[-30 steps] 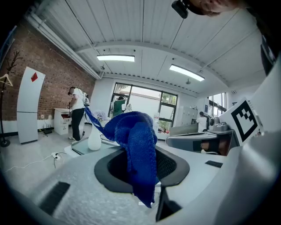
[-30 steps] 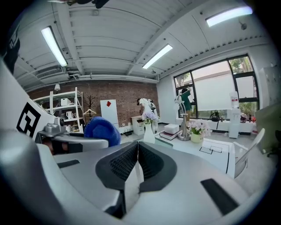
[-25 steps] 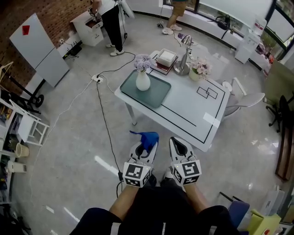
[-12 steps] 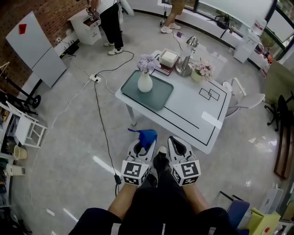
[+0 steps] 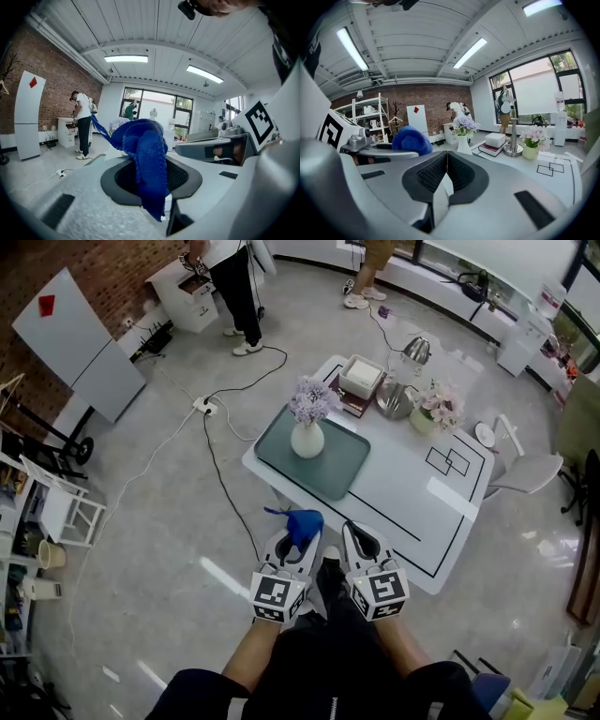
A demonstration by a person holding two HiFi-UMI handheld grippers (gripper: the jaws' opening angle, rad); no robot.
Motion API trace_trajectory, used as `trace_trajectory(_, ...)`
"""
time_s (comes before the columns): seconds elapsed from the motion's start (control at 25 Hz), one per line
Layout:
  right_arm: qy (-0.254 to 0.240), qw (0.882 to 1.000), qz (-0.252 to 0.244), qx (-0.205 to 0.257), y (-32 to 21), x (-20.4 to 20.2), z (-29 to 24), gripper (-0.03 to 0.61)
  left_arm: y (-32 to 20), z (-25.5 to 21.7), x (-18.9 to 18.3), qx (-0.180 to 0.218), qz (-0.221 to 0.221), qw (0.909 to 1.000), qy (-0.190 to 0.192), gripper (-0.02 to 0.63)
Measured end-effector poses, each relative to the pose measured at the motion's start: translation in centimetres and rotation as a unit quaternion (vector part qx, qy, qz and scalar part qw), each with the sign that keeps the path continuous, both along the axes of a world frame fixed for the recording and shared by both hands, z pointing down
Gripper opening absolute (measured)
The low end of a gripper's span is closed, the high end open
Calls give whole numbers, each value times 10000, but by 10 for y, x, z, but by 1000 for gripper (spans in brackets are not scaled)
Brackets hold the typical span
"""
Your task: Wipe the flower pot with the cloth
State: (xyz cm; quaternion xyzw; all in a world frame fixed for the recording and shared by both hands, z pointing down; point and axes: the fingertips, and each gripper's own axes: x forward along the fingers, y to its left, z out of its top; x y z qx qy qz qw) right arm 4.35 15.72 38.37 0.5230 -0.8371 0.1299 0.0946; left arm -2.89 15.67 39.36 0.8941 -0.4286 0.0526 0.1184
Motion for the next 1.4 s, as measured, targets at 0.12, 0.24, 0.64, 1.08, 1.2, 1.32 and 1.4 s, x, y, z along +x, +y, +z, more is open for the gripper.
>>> trace_trajectory(0.12, -5, 9999, -99, -74, -48, 4, 7, 9, -36, 11, 1, 61, 25, 9999, -90, 118)
trace_trajectory(0.24, -38, 9997, -232, -109, -94, 8, 10, 9, -73, 20, -3, 16, -117, 9998, -173, 118)
trace_trajectory(0.64, -58, 9974, -598, -399, -174, 0, 31, 9, -159, 42, -29, -142, -477, 9985, -216, 118)
trace_trajectory(1.08, 170, 9957, -341, -841, -206, -13, 75, 9, -240, 76, -46, -38, -296, 9991, -303, 118)
trace_trajectory(1.2, 280, 9942, -325, -982, -208, -19, 90, 9, -259, 83, -44, 55, -199, 9995, -247, 118)
trace_trajectory(1.32, 368, 9927, -264, -1114, -213, -25, 97, 9, -277, 92, -43, 54, -55, 9997, -252, 118)
trace_trajectory(1.4, 426, 9917, -209, -1195, -216, -28, 99, 9, -287, 100, -43, 0, 48, 9996, -283, 118)
